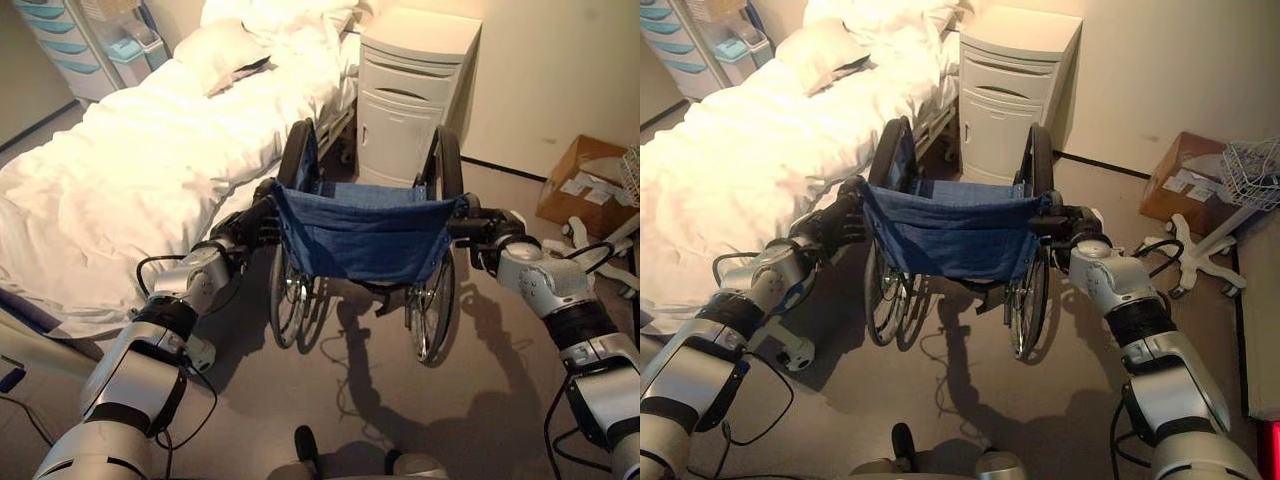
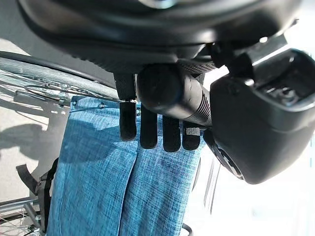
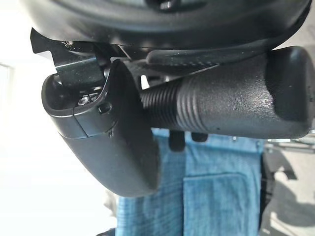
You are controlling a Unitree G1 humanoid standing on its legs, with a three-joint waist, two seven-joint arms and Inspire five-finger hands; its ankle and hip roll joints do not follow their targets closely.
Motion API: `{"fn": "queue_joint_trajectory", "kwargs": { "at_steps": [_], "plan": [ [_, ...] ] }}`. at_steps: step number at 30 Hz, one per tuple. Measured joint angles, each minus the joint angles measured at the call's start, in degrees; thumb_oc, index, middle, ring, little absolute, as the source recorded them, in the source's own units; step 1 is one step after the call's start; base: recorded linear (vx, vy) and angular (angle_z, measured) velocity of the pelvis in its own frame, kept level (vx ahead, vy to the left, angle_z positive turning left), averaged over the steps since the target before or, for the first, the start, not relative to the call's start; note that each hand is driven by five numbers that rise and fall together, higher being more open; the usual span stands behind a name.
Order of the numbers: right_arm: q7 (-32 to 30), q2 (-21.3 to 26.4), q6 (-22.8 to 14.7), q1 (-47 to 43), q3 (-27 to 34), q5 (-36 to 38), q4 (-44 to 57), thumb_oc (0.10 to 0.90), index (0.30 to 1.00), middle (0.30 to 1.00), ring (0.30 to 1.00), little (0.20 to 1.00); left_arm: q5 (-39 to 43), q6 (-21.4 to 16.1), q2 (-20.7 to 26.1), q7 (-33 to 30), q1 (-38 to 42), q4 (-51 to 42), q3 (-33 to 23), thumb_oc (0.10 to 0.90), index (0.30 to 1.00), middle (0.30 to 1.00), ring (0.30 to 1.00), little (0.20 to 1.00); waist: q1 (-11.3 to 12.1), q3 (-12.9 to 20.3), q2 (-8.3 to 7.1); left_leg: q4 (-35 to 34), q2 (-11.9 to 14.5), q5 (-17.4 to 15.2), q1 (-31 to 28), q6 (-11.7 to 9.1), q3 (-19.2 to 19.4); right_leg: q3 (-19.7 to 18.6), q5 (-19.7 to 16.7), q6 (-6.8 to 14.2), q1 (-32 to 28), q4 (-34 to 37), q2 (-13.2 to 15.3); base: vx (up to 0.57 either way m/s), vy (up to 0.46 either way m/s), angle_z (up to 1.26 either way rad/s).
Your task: Push the wheelchair next to the bed
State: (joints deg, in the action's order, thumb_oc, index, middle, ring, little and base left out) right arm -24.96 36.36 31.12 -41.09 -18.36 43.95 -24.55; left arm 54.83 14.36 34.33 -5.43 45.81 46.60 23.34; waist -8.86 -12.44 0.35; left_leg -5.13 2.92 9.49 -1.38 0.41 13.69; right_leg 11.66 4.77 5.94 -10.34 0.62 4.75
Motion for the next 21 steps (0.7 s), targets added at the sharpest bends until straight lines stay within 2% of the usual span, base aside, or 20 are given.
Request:
{"fn": "queue_joint_trajectory", "kwargs": {
  "at_steps": [9,10,11,12,16,21],
  "plan": [
    [-0.6,-1.1,0.3,0.1,-0.1,-0.1,0.2,0.400,0.300,0.300,0.300,0.300,-0.5,-0.3,0.0,-1.1,0.0,1.3,0.0,0.400,0.300,0.300,0.300,0.300,0.4,0.0,0.00,0.0,-0.6,-0.4,-0.5,0.5,2.5,-0.3,-0.8,1.4,0.3,0.1,1.2,0.03,0.059,-0.09],
    [-0.6,-1.3,0.3,0.1,-0.2,-0.1,0.2,0.447,0.371,0.371,0.371,0.371,-1.1,-0.4,0.0,-1.2,0.0,1.6,0.0,0.402,0.302,0.302,0.302,0.302,0.4,0.0,0.00,0.0,-0.6,-0.4,-0.6,0.5,2.7,-0.1,-0.9,1.6,0.3,0.1,1.3,0.01,0.010,-0.07],
    [-0.6,-1.4,0.4,0.1,-0.3,-0.1,0.2,0.522,0.484,0.484,0.484,0.484,-1.3,-0.4,0.0,-1.4,0.0,1.6,0.0,0.511,0.467,0.467,0.467,0.467,0.5,0.0,0.00,0.0,-0.6,-0.4,-0.7,0.5,2.8,0.0,-1.0,1.6,0.2,0.1,1.4,0.01,0.004,-0.09],
    [-0.6,-1.5,0.5,0.0,-0.4,-0.1,0.2,0.800,0.900,0.900,0.900,0.900,-1.6,-0.4,0.0,-1.6,0.0,1.8,0.0,0.800,0.900,0.900,0.900,0.900,0.5,0.0,0.00,0.0,-0.6,-0.4,-0.9,0.5,3.0,0.0,-1.0,1.7,0.2,0.1,1.4,0.00,0.001,-0.08],
    [0.2,-1.7,0.5,0.1,-0.4,-0.7,0.1,0.800,0.900,0.900,0.900,0.900,-3.6,-0.4,0.0,-2.3,0.0,1.8,-0.1,0.800,0.900,0.900,0.900,0.900,0.6,0.0,0.01,0.0,-0.6,-0.4,-1.1,0.5,3.2,0.1,-1.1,1.8,0.1,0.1,1.5,-0.02,-0.013,-0.02],
    [4.3,-0.1,0.2,0.5,0.1,-1.6,-0.1,0.800,0.900,0.900,0.900,0.900,-9.4,-0.5,0.1,-1.7,0.0,1.7,-0.1,0.800,0.900,0.900,0.900,0.900,0.5,0.0,0.29,0.0,-0.6,-0.4,-1.2,0.5,3.0,0.2,-1.2,1.8,-0.1,0.1,1.5,-0.06,-0.035,0.01]
  ]
}}
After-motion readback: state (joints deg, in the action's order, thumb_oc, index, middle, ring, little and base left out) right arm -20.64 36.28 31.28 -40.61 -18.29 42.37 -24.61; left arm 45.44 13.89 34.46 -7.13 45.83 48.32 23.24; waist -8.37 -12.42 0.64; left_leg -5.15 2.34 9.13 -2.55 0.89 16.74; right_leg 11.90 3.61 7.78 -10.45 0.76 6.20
